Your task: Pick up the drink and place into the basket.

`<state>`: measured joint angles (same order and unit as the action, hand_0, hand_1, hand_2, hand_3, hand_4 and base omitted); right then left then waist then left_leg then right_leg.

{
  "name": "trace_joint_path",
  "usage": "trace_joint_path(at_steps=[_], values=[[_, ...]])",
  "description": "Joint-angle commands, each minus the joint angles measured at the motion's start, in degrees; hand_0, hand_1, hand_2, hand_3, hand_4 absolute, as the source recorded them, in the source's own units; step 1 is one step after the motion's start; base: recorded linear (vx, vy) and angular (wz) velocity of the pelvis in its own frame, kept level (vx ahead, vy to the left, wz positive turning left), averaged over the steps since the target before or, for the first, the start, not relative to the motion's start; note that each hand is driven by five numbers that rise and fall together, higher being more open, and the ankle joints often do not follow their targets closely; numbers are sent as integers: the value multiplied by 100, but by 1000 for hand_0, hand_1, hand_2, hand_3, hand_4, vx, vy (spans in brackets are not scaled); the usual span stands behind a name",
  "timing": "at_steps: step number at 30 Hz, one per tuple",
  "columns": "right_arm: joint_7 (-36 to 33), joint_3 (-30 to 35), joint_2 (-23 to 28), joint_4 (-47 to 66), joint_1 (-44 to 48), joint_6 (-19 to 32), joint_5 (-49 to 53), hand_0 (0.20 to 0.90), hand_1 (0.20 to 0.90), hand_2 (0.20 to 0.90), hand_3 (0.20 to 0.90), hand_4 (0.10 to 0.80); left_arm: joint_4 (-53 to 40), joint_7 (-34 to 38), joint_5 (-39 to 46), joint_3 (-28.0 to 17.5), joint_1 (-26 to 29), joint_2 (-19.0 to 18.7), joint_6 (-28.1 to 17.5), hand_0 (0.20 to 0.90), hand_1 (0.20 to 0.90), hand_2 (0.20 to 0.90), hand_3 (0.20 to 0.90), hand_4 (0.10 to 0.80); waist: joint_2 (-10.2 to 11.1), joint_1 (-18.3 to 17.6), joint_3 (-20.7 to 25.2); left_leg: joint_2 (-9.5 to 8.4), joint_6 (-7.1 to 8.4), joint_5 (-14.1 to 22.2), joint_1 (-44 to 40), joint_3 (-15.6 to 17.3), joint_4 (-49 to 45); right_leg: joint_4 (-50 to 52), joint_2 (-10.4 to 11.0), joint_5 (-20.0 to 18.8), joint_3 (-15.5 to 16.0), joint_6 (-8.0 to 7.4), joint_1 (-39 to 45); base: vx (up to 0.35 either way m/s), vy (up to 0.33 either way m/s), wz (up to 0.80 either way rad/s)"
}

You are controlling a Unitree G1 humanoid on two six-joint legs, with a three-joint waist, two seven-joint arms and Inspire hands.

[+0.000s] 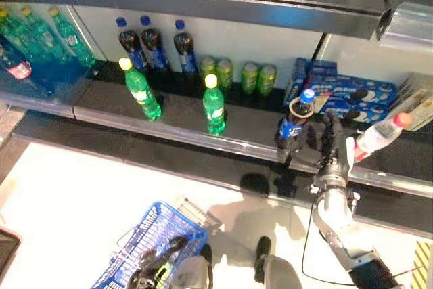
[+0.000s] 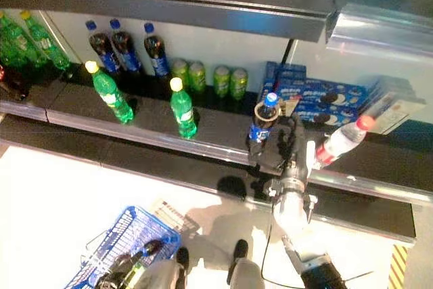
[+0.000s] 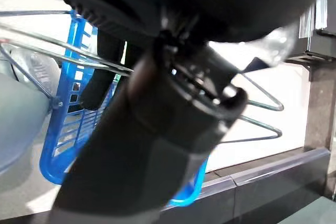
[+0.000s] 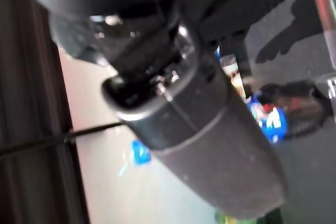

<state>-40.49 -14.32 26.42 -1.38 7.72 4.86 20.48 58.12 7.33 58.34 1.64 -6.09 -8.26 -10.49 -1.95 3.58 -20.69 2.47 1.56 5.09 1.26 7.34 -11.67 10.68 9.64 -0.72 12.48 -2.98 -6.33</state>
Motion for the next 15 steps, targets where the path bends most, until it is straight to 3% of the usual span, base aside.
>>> trace_joint_path(at_steps=[1,9,15], values=[[-493,410,33,623,744,274,-192,900,900,900,900,800,-724,-307,-52,207,-159,-177,-673,300,300,300,200,100,-169,37,105,85,171,-182,529,-362,-704,417,274,396,130,-6,256,33,83,2],[-441,385,152,724,941,-90,-218,900,900,900,900,800,-864,-547,-66,413,-365,15,-626,300,300,300,200,100,-481,29,-61,21,222,-574,751,-442,-932,620,347,440,60,73,124,68,66,2],[-489,383,139,584,1346,-198,-234,900,900,900,900,800,-991,-723,-53,576,-388,29,-610,300,300,300,200,100,-572,83,-249,27,255,-752,985,-454,-1120,744,387,432,79,90,3,6,6,0]])
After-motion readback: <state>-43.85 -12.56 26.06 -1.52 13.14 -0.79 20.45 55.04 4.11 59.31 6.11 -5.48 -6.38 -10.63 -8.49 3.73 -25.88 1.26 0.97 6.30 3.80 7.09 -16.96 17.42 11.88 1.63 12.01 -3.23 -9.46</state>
